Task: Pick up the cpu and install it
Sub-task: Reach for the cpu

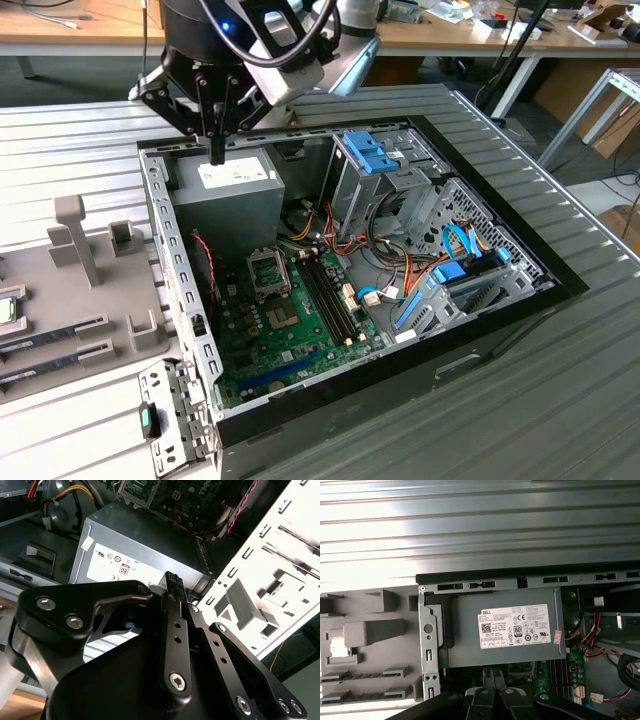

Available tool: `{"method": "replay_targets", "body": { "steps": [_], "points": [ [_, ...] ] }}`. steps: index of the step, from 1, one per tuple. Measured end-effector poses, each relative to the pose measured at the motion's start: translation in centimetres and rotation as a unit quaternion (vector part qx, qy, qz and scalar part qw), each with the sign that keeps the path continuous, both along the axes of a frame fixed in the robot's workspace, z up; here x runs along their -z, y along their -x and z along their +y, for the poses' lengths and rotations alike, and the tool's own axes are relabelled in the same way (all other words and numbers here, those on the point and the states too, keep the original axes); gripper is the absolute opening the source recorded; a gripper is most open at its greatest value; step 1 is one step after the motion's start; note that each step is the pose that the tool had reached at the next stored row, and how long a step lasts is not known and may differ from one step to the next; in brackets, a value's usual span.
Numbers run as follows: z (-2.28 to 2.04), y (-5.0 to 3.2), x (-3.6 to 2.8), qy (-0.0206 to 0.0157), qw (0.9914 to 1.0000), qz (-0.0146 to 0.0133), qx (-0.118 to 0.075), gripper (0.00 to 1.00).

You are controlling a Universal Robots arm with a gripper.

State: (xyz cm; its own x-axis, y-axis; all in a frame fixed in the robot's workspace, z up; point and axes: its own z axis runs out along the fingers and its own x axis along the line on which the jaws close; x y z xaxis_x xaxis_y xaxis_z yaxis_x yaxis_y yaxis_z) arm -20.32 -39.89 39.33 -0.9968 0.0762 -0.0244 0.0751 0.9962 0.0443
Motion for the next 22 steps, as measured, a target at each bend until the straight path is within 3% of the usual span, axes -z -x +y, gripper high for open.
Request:
{"method": "replay_targets", "body": {
  "steps": [22],
  "points": [
    [0.00, 1.36, 0.00, 0.0000, 1.00000, 0.0000, 0.000, 0.11]
  ]
}}
